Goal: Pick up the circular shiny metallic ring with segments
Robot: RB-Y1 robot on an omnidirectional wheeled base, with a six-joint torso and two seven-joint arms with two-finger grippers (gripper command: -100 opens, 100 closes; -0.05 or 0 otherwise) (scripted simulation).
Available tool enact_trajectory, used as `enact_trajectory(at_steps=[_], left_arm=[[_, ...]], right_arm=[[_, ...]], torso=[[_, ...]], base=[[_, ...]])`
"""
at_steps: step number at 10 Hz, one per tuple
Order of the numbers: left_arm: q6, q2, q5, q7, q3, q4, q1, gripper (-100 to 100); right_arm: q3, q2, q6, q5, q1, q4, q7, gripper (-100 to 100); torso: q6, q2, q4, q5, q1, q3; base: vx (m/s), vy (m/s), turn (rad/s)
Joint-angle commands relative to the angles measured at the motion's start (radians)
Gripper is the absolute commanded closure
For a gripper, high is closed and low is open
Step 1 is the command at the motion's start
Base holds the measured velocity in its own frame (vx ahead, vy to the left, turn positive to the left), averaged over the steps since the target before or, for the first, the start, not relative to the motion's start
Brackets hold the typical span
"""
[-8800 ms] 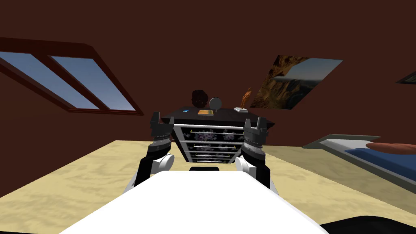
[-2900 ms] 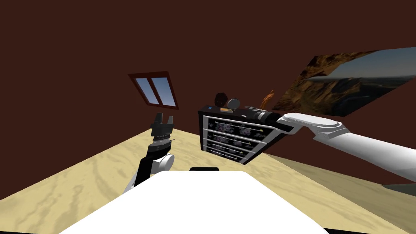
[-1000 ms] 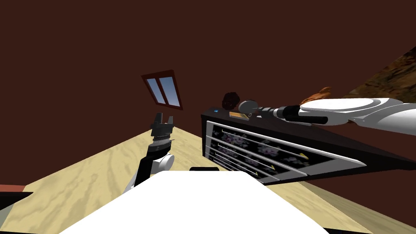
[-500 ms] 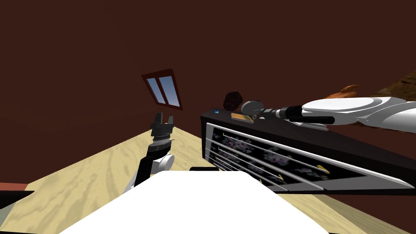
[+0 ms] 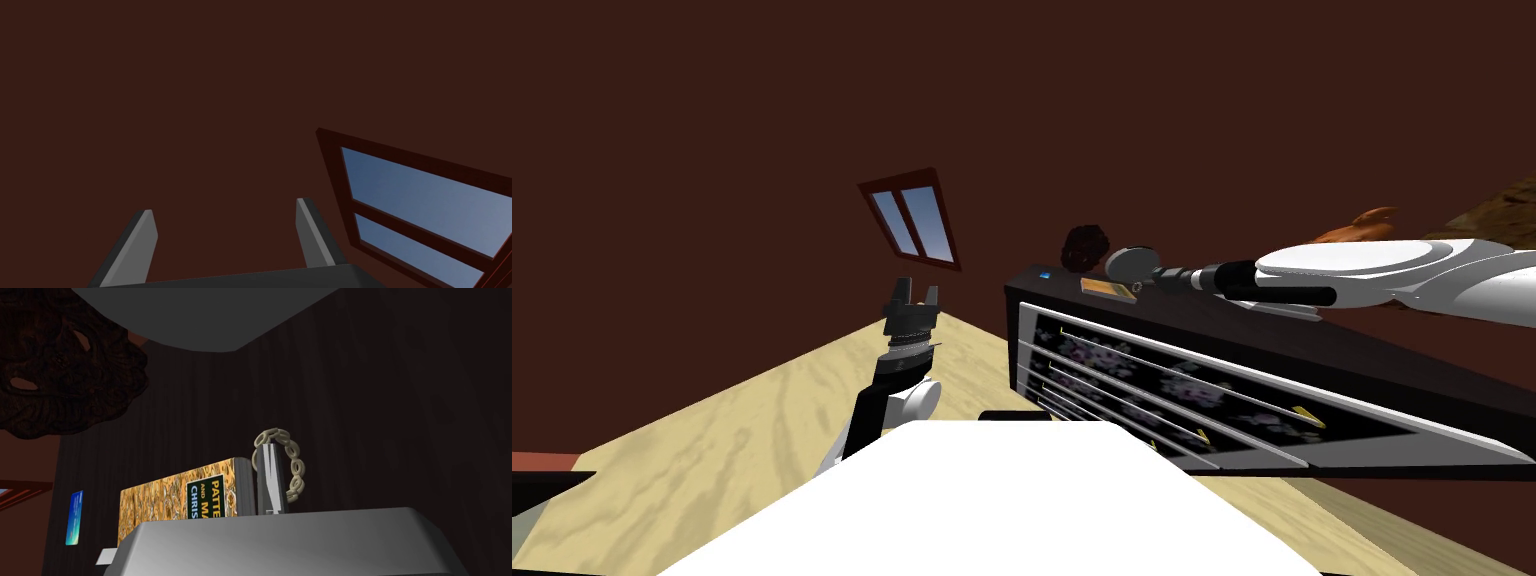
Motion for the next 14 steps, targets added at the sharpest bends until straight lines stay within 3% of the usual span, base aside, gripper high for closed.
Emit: enact_trajectory(at_steps=[1, 3, 4, 5, 6, 7, 8, 9, 11, 14], left_arm=[[0.000, 0.000, 0.000, 0.000, 0.000, 0.000, 0.000, 0], [0.000, 0.000, 0.000, 0.000, 0.000, 0.000, 0.000, 0], [0.000, 0.000, 0.000, 0.000, 0.000, 0.000, 0.000, 0], [0.000, 0.000, 0.000, 0.000, 0.000, 0.000, 0.000, 0], [0.000, 0.000, 0.000, 0.000, 0.000, 0.000, 0.000, 0], [0.000, 0.000, 0.000, 0.000, 0.000, 0.000, 0.000, 0], [0.000, 0.000, 0.000, 0.000, 0.000, 0.000, 0.000, 0], [0.000, 0.000, 0.000, 0.000, 0.000, 0.000, 0.000, 0], [0.000, 0.000, 0.000, 0.000, 0.000, 0.000, 0.000, 0], [0.000, 0.000, 0.000, 0.000, 0.000, 0.000, 0.000, 0]], right_arm=[[0.000, 0.000, 0.000, 0.000, 0.000, 0.000, 0.000, 100], [0.000, 0.000, 0.000, 0.000, 0.000, 0.000, 0.000, 100], [0.000, 0.000, 0.000, 0.000, 0.000, 0.000, 0.000, 0], [-0.025, -0.004, -0.026, 0.003, -0.008, 0.000, -0.028, -100], [-0.025, -0.004, -0.026, 0.003, -0.008, 0.000, -0.028, -100], [-0.047, -0.009, -0.050, 0.006, -0.015, 0.001, -0.053, -100], [-0.102, -0.009, -0.050, 0.006, 0.048, 0.001, -0.053, -100], [-0.105, -0.009, -0.050, 0.006, 0.047, 0.001, -0.053, -100], [-0.047, -0.009, -0.050, 0.006, -0.013, 0.001, -0.053, -100], [-0.090, -0.020, -0.096, 0.006, -0.029, 0.006, -0.105, -100]], torso=[[0.000, 0.000, 0.000, 0.000, 0.000, 0.000], [0.000, -0.001, 0.000, 0.000, 0.001, -0.001], [0.000, -0.001, 0.000, 0.000, 0.001, -0.001], [0.000, -0.001, 0.000, 0.000, 0.001, -0.001], [-0.002, 0.004, 0.000, 0.001, 0.004, 0.002], [0.000, 0.007, 0.002, 0.001, 0.005, 0.004], [-0.001, 0.010, 0.002, 0.002, 0.007, 0.006], [0.000, 0.009, 0.003, 0.002, 0.007, 0.006], [0.000, 0.001, 0.001, 0.001, 0.002, 0.001], [0.000, 0.006, 0.001, 0.002, 0.005, 0.004]], base=[[0.000, 0.000, 0.000], [0.000, 0.000, 0.000], [0.000, 0.000, 0.000], [-0.114, 0.040, 0.231], [-0.147, 0.047, 0.127], [-0.191, 0.086, 0.188], [-0.149, 0.077, 0.089], [-0.047, 0.032, -0.028], [0.014, -0.003, -0.006], [-0.128, 0.067, 0.169]])
